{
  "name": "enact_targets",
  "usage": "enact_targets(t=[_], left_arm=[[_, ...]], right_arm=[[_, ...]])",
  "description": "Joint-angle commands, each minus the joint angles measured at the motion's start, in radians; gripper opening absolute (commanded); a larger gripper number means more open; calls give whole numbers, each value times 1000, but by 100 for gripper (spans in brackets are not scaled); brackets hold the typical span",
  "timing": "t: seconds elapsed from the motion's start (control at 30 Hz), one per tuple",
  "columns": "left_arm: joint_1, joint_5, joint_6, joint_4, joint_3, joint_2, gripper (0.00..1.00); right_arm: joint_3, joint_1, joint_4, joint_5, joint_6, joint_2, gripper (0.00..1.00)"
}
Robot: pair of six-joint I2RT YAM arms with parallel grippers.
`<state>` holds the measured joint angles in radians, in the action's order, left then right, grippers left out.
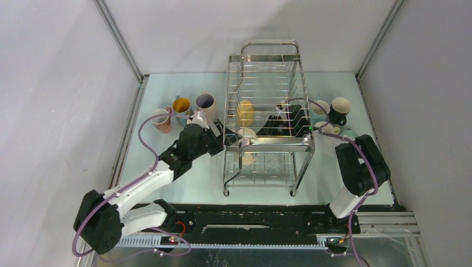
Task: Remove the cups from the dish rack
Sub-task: Move the cup to the dish rack, then unload the cup from the dish rack.
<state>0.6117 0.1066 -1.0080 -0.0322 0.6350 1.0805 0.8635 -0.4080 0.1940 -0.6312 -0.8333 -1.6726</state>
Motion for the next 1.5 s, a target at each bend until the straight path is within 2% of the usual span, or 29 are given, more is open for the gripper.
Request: enact_targets(t=[0.0,0.33,0.5,0.67,0.73,0.83,1.07,1.3,1.47], left_arm=[[-32,28,19,10,63,-36,96],[-95,59,-53,17,94,-41,100],[-148,77,-161,25,110,5,100],[-191,155,-291,24,172,99,100],[-193,197,-330,86,218,150,100],[-191,242,-399,94,253,208,100],[-190,242,-502,139,260,276,100],[-159,274,-576,82,242,356,99],[-133,271,-622,37,231,394,93]], right_arm=[[34,-14,-21,17,34,27,35],[34,-24,-59,34,43,63,35],[34,-25,-88,54,45,85,35],[35,-26,-125,82,44,117,34],[34,-27,-141,97,41,130,34],[21,-28,-141,115,35,152,34],[-26,-21,-132,138,18,194,33],[-44,-17,-108,129,2,200,33],[-44,-19,-102,117,4,194,33]])
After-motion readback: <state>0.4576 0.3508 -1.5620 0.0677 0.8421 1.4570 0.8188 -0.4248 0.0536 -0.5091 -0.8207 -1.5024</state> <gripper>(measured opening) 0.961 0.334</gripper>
